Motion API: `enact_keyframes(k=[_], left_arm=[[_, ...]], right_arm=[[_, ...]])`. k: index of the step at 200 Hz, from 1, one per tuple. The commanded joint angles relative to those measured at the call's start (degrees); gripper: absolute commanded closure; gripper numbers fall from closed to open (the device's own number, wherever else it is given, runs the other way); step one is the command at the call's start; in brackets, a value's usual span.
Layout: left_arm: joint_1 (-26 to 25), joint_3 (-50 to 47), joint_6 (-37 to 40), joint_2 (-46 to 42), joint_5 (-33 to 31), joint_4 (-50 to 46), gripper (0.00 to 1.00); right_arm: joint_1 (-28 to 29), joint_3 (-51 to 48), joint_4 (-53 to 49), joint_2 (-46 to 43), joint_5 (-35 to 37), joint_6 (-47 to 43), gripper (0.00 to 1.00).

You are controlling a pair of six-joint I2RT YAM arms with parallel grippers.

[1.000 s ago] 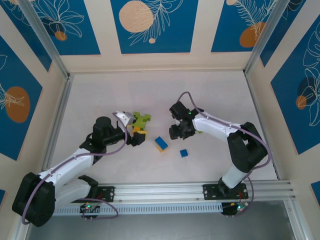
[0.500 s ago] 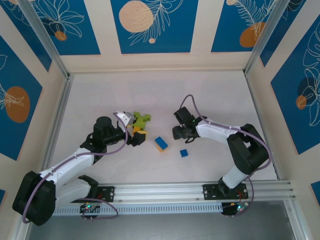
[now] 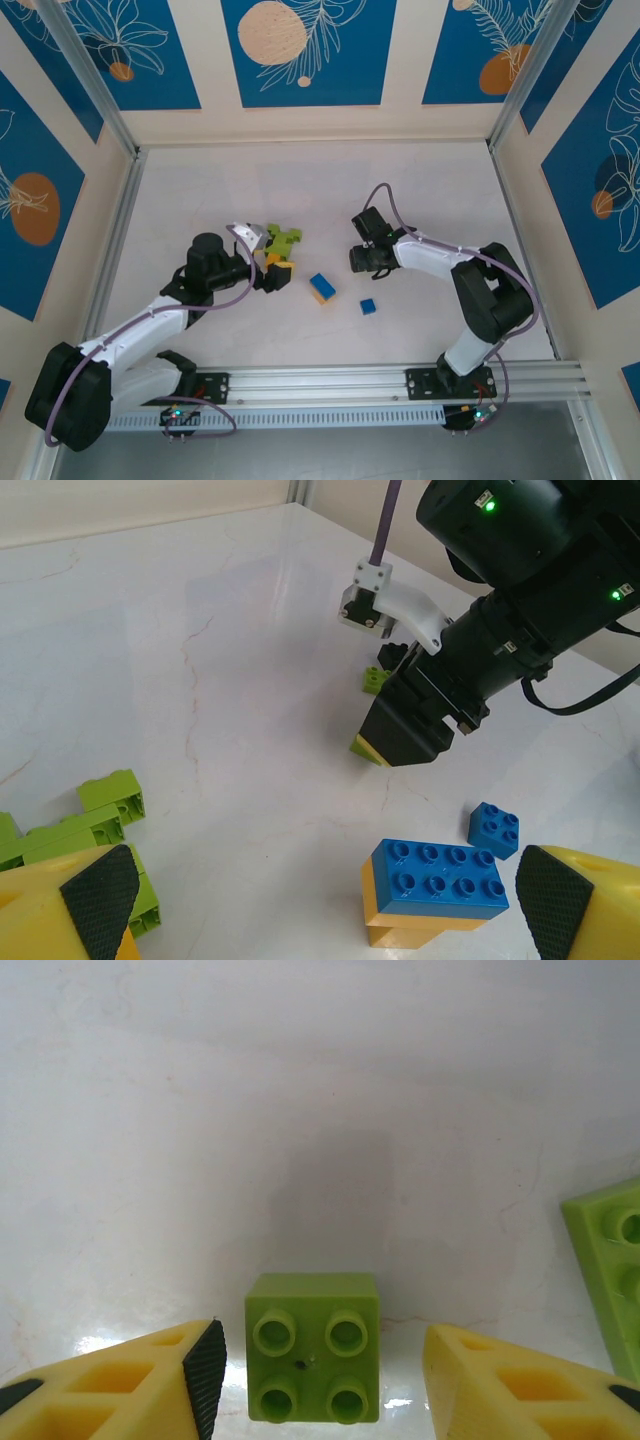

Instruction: Assemble a carrot with lego

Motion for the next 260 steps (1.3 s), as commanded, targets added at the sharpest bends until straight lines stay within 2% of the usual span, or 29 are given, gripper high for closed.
enact_keyframes(k=[1, 63, 100, 148, 209, 260], left_arm=[[0.0, 1.8, 0.8, 0.2, 1.3, 1.3, 0.01], [0.1, 1.8, 0.8, 0.2, 1.3, 1.3, 0.01], [0.1, 1.8, 0.8, 0.4, 1.2, 1.3, 0.01], [0.0, 1.8, 0.8, 0.4, 1.2, 1.3, 0.01], [0.0, 1.6, 0.8, 0.2, 1.5, 1.4, 0.01], [0.1, 1.7, 1.0, 0.0, 1.2, 1.1, 0.01]], right_arm=[[-0.3, 1.7, -0.3, 1.2, -2.1, -0.7, 0.44], [-0.5, 3.1, -0.8, 3.5, -2.2, -0.7, 0.50], [-0.7, 3.4, -1.4, 3.7, -2.1, -0.7, 0.60], [-0.5, 3.8, -4.4, 0.1, -2.3, -1.4, 0.64], [3.0, 12.5, -19.8, -6.3, -11.6, -7.3, 0.66], [8.8, 22.6, -29.8, -3.9, -17.4, -10.0, 0.66]])
